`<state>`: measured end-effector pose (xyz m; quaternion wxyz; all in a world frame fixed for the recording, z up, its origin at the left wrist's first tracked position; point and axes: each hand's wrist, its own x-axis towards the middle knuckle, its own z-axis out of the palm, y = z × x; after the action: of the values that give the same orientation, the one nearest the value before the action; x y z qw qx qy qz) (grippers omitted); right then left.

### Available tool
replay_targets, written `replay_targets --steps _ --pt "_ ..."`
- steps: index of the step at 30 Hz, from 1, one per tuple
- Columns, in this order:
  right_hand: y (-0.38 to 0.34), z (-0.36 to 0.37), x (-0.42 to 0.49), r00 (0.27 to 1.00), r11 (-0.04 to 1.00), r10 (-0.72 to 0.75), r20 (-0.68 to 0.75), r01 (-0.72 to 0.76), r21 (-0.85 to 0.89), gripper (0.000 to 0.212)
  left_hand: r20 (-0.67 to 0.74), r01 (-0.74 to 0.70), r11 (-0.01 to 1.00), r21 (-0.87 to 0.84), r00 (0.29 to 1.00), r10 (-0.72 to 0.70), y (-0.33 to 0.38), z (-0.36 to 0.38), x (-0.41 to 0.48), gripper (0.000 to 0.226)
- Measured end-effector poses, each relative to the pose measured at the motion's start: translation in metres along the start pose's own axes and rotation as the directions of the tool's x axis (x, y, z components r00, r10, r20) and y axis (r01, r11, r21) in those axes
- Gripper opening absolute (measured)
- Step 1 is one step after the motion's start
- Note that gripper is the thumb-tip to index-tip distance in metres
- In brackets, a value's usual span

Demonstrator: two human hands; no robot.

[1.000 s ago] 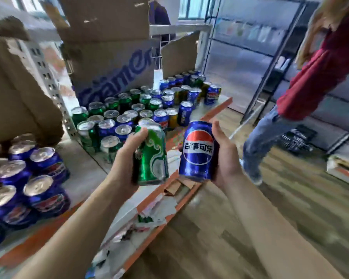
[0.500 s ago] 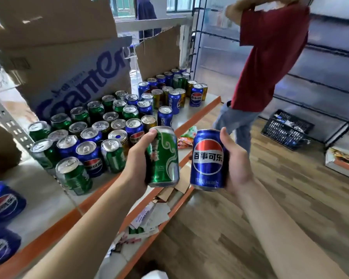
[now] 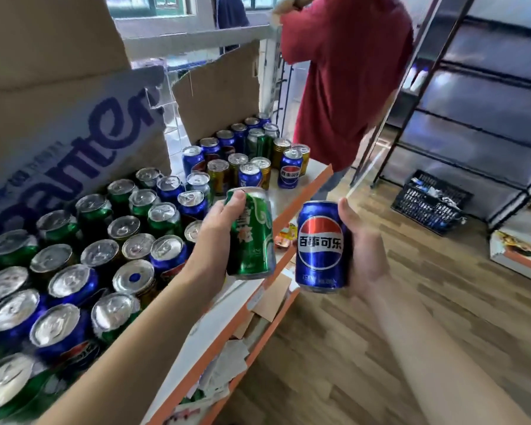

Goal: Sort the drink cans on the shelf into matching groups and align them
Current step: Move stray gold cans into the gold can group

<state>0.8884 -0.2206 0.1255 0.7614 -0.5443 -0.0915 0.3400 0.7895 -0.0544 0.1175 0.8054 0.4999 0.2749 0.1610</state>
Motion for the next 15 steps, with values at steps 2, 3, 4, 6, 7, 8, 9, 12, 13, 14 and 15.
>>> replay_targets --steps 2,3,4,6,7,8,9,12,13,14,15 --pt "-0.005 -0.003 0.017 1.0 1.0 0.006 0.01 -0.006 0.015 0.058 0.036 -0.009 1.0 -0.016 0.999 0.01 0.002 0.004 0.018 0.044" --pt "-0.007 -0.005 0.026 1.0 1.0 0.004 0.011 -0.005 0.015 0.057 0.052 -0.017 1.0 -0.025 0.998 0.019 0.002 0.006 0.026 0.038" --pt "-0.009 -0.006 0.034 1.0 1.0 0.003 0.013 -0.003 0.009 0.056 0.059 -0.026 0.999 -0.028 0.998 0.027 0.002 0.008 0.033 0.034" --pt "-0.013 -0.01 0.054 1.0 0.999 -0.003 0.025 0.004 -0.033 0.053 0.06 -0.038 0.999 -0.013 0.997 0.038 -0.001 0.012 0.05 0.029" --pt "-0.014 -0.013 0.064 0.999 0.998 -0.013 0.037 0.015 -0.056 0.046 0.062 -0.042 0.999 0.002 0.997 0.041 -0.001 0.015 0.057 0.027" --pt "-0.016 -0.017 0.075 0.998 0.997 -0.023 0.052 0.027 -0.072 0.038 0.062 -0.047 0.999 0.015 0.997 0.046 -0.001 0.018 0.065 0.023" --pt "-0.017 -0.021 0.087 0.997 0.996 -0.033 0.071 0.039 -0.084 0.032 0.059 -0.053 0.998 0.026 0.997 0.052 -0.001 0.021 0.073 0.02" --pt "-0.024 -0.034 0.126 0.989 0.989 -0.038 0.141 0.057 -0.135 0.034 0.008 -0.063 0.997 0.044 0.998 0.062 -0.003 0.033 0.095 0.014" --pt "-0.026 -0.04 0.14 0.985 0.987 -0.032 0.172 0.058 -0.147 0.034 -0.014 -0.074 0.996 0.046 0.997 0.075 -0.003 0.038 0.103 0.016" --pt "-0.029 -0.045 0.154 0.979 0.987 -0.024 0.203 0.056 -0.152 0.034 -0.038 -0.1 0.993 0.069 0.994 0.102 -0.003 0.043 0.111 0.021" --pt "-0.033 -0.05 0.168 0.972 0.986 -0.021 0.232 0.059 -0.158 0.033 -0.061 -0.133 0.985 0.114 0.988 0.14 -0.003 0.048 0.12 0.026"
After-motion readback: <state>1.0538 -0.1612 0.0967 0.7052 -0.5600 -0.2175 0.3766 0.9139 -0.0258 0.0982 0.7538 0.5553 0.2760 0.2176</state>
